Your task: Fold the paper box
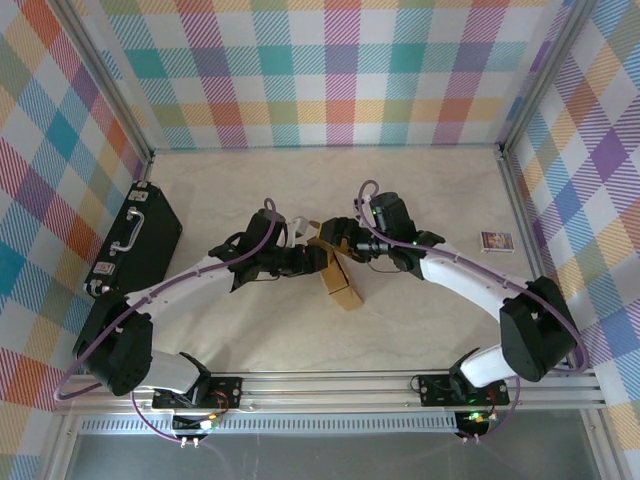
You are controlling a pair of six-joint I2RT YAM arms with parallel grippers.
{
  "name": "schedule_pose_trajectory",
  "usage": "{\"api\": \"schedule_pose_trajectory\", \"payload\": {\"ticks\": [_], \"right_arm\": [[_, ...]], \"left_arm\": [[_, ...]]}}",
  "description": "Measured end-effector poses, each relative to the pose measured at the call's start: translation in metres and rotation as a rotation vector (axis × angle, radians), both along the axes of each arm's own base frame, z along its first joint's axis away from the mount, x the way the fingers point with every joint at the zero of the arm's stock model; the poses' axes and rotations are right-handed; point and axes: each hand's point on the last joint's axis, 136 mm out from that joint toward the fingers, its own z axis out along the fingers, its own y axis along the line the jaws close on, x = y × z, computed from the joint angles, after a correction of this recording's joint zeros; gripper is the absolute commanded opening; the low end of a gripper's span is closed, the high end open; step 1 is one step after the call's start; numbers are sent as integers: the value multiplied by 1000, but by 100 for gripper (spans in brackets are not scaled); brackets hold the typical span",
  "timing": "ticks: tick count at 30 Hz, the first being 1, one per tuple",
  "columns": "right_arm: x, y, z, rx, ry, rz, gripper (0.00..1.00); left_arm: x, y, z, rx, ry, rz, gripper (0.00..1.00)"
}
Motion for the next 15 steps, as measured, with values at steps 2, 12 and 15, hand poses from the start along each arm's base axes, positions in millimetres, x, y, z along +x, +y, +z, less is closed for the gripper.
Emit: {"api": "schedule_pose_trajectory", "payload": {"ticks": [2,12,15], "right_arm": [[-5,-4,-2,-24,-13,16,74],[-15,-19,-3,-86,-105,77,81],[-17,-24,-2,-100,-117,89,81]], "left_arm": [[1,-1,1,-8,1,5,53],[-2,-15,2,-100,46,-6,49],[-5,-21,2,-117,58,-25,49]]}}
